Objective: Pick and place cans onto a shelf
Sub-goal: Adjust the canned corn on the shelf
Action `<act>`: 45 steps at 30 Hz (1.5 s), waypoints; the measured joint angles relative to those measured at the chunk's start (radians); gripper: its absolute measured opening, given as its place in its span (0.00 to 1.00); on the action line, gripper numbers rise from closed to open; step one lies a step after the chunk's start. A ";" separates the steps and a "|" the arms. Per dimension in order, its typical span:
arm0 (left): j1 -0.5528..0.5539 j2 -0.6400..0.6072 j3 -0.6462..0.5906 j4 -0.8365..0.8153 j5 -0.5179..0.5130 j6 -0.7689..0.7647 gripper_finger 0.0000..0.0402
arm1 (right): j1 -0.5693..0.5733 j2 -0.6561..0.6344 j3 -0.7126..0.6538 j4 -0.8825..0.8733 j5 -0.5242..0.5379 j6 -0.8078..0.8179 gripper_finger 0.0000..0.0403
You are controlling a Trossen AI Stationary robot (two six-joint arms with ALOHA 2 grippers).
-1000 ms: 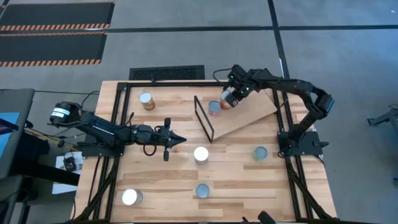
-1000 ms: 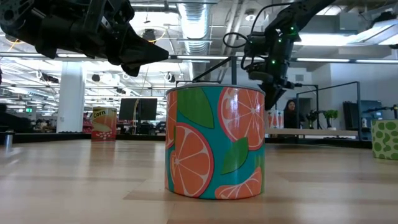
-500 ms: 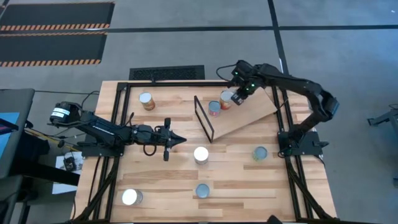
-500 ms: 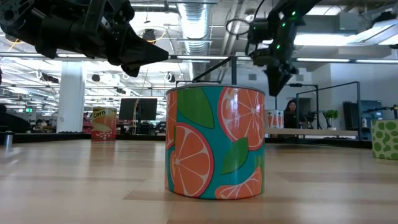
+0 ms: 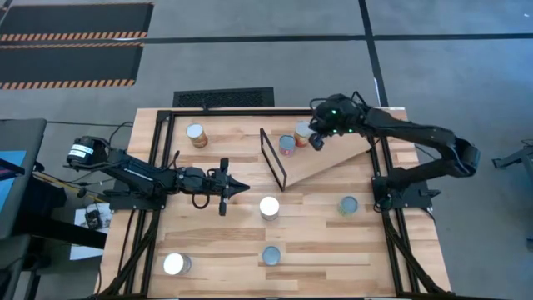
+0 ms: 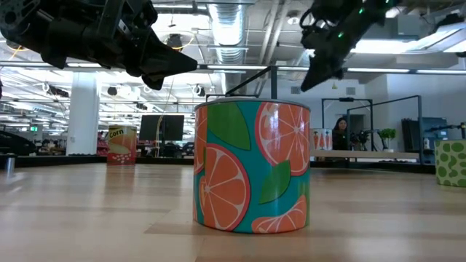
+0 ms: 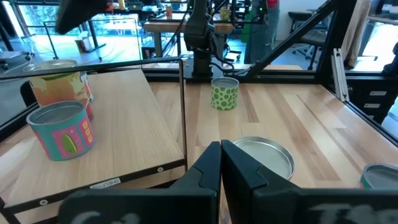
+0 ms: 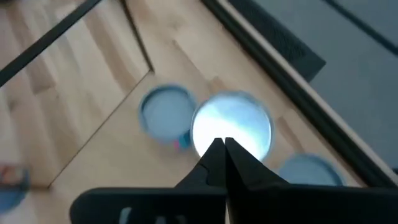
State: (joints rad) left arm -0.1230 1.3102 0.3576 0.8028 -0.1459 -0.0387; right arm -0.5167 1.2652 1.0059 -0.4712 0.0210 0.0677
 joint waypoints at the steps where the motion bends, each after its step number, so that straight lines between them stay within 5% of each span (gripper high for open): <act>1: 0.000 0.000 0.000 0.000 0.000 0.000 0.00 | -0.002 0.018 -0.005 0.034 0.001 0.001 0.01; 11: 0.000 0.000 0.000 -0.001 0.000 0.000 0.00 | -0.016 0.190 -0.001 0.123 0.004 -0.016 0.01; 45: 0.000 0.000 0.000 0.003 0.000 0.000 0.00 | -0.014 0.182 -0.003 0.105 0.050 -0.005 0.02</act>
State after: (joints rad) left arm -0.1230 1.3102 0.3576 0.8063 -0.1463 -0.0387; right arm -0.5303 1.4472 1.0024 -0.3662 0.0708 0.0627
